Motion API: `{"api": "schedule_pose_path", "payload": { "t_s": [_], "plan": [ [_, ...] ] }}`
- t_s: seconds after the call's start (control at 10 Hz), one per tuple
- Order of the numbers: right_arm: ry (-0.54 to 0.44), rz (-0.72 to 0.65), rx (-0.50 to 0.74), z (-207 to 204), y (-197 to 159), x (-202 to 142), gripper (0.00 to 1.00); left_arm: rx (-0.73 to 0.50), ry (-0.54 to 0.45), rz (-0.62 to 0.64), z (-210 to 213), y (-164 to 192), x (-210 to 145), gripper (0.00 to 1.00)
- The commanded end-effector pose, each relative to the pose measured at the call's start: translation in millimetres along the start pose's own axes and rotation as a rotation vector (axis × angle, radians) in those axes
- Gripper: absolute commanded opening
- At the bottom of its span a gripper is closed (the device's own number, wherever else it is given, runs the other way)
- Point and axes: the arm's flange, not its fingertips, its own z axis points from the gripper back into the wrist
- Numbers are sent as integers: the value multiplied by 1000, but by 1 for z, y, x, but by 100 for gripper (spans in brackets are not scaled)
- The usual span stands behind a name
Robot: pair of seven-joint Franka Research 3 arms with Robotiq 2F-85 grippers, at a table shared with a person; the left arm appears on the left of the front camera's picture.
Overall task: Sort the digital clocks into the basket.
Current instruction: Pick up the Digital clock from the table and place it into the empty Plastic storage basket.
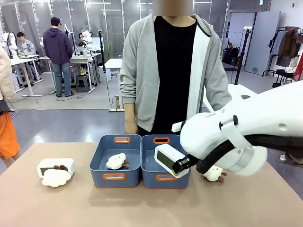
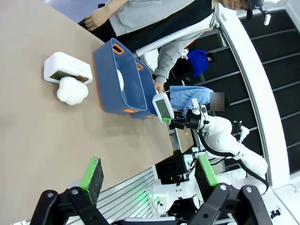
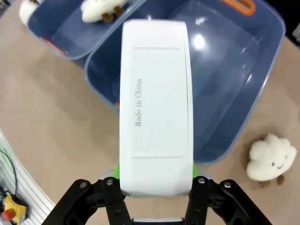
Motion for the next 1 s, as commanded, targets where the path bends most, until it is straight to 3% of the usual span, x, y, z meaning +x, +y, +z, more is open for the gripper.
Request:
{"api": "schedule_pose_path", "payload": {
  "t_s": [0.0,0.3,0.4,0.5,0.6,0.9],
  "plan": [
    [-11,-18,17,-8,-1,3,0,-19,-4,-5,2,-1,1,100],
    [1,-46,19,-12,-7,9,0,-19,-4,-5,2,-1,1,100],
    [-3,-63,37,-12,-10,12,68,-19,-4,-5,2,-1,1,100],
    [-7,-69,39,-10,-13,13,88,-19,-4,-5,2,-1,1,100],
    [-14,-71,36,-9,-15,12,100,-19,-4,-5,2,-1,1,100],
    [-34,-66,31,0,-14,12,100,-19,-4,-5,2,-1,1,100]
  ]
}}
